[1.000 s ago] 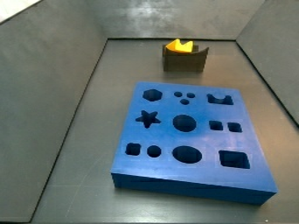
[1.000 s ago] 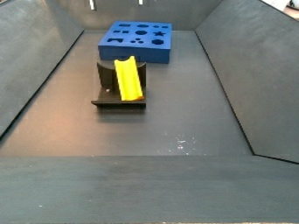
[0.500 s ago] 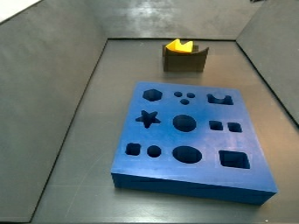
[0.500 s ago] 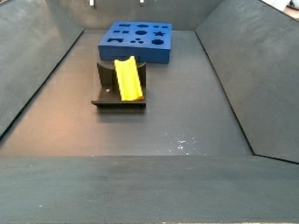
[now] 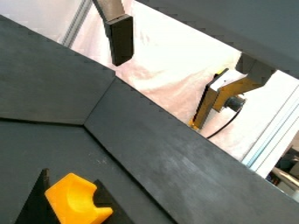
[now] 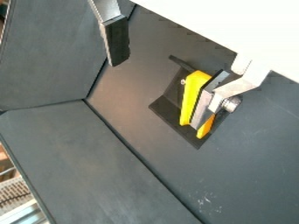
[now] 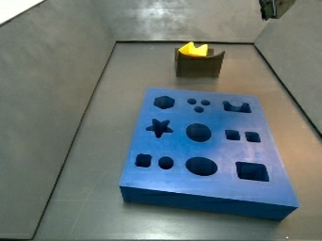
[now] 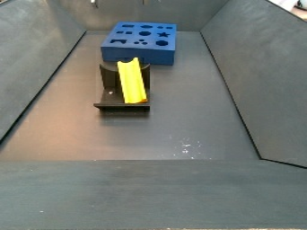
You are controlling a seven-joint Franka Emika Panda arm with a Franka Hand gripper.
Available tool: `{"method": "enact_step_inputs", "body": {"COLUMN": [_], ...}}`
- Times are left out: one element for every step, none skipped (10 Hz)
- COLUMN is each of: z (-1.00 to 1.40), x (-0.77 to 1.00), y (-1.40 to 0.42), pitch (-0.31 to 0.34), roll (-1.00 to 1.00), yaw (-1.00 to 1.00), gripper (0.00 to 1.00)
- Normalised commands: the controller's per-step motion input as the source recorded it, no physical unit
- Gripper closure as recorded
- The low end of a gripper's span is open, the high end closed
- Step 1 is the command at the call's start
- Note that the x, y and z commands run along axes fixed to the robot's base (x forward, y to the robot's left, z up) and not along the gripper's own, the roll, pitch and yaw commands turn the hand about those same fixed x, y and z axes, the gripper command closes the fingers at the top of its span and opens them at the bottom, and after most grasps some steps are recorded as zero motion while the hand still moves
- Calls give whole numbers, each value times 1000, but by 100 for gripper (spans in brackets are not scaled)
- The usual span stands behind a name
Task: Pick up the arch object. Move up. Place the arch object on the fixture. Regrasp the arch object. Move to above the board. Insert the arch object.
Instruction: Regrasp the arch object.
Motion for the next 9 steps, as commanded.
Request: {"method": "enact_step_inputs", "body": {"z": [-1000, -1000, -1000, -1000, -1000, -1000, -1000, -1000, -1000], "x": [30, 33, 50, 56, 68, 74, 83, 87, 91], "y": [75, 74, 64, 60, 53, 50, 44, 42, 37], "pitch": [129, 111, 55, 26, -41, -67, -105, -126, -135], "roll": [157, 147, 132, 125, 108, 102, 95, 92, 84], "yaw": [205, 210, 209, 204, 172, 157, 116, 84, 41], "gripper": [0, 0, 0, 0, 0, 0, 0, 0, 0]}}
